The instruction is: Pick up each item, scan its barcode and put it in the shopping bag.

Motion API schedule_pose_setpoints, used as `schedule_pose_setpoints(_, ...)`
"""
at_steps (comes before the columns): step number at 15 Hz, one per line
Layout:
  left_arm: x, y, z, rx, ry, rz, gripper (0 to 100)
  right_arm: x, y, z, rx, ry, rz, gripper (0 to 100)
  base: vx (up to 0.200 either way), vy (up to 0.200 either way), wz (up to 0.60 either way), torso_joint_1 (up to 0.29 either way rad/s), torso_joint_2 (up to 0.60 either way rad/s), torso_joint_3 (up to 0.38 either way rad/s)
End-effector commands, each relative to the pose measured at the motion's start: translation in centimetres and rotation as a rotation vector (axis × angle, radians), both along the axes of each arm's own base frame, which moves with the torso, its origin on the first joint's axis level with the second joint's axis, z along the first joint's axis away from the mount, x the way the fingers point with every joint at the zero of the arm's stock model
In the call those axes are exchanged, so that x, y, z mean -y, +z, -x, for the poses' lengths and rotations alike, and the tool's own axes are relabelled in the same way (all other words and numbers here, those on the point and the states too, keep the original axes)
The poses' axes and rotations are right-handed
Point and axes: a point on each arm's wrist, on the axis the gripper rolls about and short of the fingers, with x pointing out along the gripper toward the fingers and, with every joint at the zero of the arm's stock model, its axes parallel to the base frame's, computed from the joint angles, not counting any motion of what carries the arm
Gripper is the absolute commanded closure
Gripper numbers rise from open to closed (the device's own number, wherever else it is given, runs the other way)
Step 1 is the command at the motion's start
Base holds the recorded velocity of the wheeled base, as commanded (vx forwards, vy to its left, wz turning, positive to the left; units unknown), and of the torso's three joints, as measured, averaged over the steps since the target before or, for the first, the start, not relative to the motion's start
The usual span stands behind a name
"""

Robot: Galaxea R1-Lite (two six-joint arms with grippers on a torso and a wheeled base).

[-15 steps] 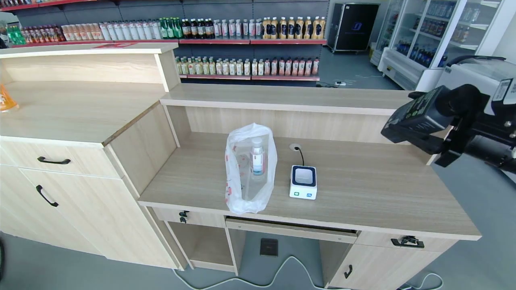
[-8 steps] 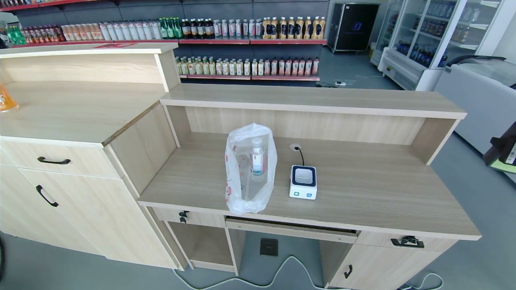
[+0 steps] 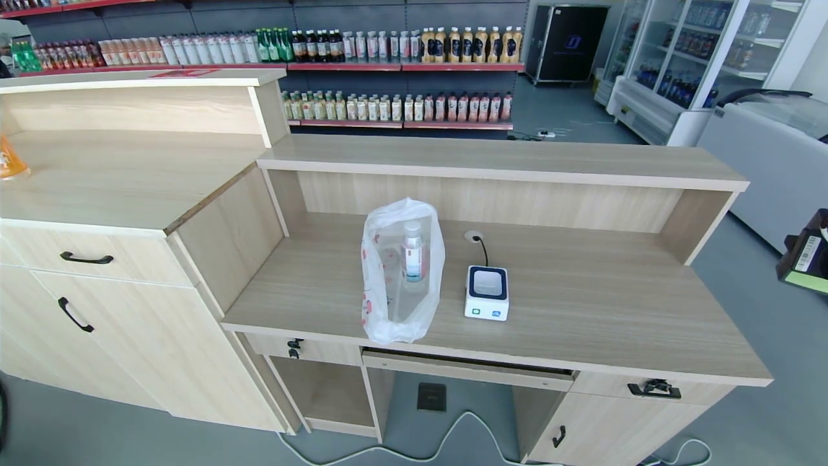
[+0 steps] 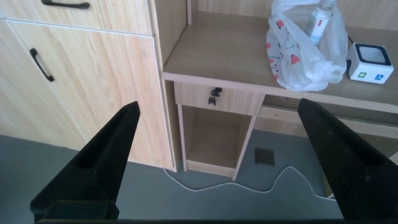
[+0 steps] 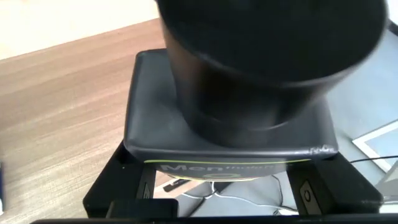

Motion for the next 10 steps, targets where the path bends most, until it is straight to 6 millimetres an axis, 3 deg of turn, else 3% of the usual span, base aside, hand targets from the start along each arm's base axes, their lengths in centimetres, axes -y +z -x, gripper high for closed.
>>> schedule_pose_setpoints(1,0.0,0.0,0.0,0.001,0.000,0.000,0,-0.3,0.1,-0.1,0.004,0.014,0.000,100,0.000,0.000,0.60,0.002,0.00,0.002)
schedule_pose_setpoints(7,0.0,0.0,0.0,0.001,0.000,0.000,0,-2.2,1.5,-0.8,0.025,0.063,-0.097,100,0.000,0.000,0.60,0.001,0.00,0.002)
schedule_pose_setpoints(9,0.0,0.0,0.0,0.001,0.000,0.000,0,-3.1,1.4,-1.3,0.023,0.060,-0.199,100,0.000,0.000,0.60,0.002,0.00,0.007)
schedule_pose_setpoints(10,0.0,0.0,0.0,0.001,0.000,0.000,0,-3.5,0.4,-2.1,0.017,0.053,-0.277,100,0.000,0.000,0.00,0.000,0.00,0.000)
